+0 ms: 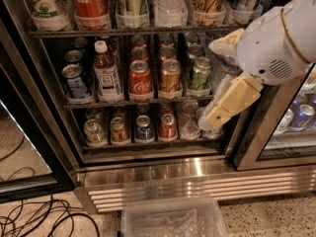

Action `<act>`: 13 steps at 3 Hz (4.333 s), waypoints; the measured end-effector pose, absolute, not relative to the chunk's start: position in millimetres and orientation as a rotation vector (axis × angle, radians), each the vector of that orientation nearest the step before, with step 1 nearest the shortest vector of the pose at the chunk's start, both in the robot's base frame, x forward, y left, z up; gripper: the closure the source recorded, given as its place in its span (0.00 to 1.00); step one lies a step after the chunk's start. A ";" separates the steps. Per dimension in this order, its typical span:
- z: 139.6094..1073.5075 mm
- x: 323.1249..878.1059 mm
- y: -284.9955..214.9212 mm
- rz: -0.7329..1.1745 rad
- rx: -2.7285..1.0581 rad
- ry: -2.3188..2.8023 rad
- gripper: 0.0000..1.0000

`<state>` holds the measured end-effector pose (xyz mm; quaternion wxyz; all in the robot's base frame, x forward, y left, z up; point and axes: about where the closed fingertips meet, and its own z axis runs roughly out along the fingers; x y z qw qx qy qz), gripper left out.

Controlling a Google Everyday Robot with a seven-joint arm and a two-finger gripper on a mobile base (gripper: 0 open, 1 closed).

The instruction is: Pick coke can from top shelf of fridge

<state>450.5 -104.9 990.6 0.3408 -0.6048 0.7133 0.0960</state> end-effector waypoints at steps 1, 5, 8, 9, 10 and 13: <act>1001.3 446.3 -91.5 0.303 -1.552 1.821 0.00; 964.8 461.2 -57.5 0.357 -1.333 1.830 0.00; 955.9 512.6 -10.2 0.279 -1.058 1.766 0.00; 955.9 512.6 -10.1 0.279 -1.058 1.766 0.00; 954.2 512.2 1.5 0.293 -1.045 1.768 0.00; 974.6 505.4 85.0 0.287 -0.850 1.648 0.00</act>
Offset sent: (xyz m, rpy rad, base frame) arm -0.0039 0.0140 0.0109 0.0558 -0.0024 0.0166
